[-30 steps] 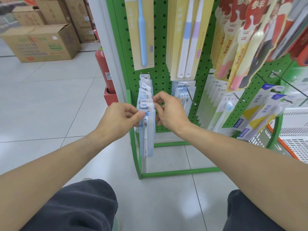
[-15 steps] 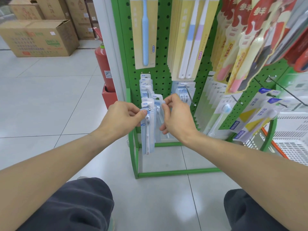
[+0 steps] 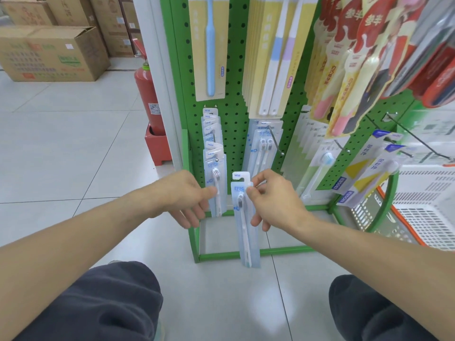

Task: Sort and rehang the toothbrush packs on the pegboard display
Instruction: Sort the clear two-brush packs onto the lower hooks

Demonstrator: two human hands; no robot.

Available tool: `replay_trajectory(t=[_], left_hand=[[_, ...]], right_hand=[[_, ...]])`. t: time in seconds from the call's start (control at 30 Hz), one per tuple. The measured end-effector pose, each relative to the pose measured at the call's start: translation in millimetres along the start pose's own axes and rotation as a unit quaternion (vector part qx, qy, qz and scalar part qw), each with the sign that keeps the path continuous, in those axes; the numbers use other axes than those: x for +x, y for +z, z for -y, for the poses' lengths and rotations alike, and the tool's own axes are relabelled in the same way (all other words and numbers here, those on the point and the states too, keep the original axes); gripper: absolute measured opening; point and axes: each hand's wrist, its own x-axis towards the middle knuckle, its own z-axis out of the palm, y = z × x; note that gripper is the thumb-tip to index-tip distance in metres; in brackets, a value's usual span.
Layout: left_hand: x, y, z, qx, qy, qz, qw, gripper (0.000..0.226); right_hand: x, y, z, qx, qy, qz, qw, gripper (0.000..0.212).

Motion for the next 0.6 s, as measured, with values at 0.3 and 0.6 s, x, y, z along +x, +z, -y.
replay_trajectory(t=[0.3,0.6], left_hand=[[3,29,-2,-0.031,0.099,0.073,0.992,0.033],[3,37,-6,0.03,0.173,0.0,0.984,0.039]], right_hand=[[-4,5,-9,0.059,0.051,0.168,0.983,0.007],[2,-9,-21,0.056,-0.062,0.257,0.963,0.03]])
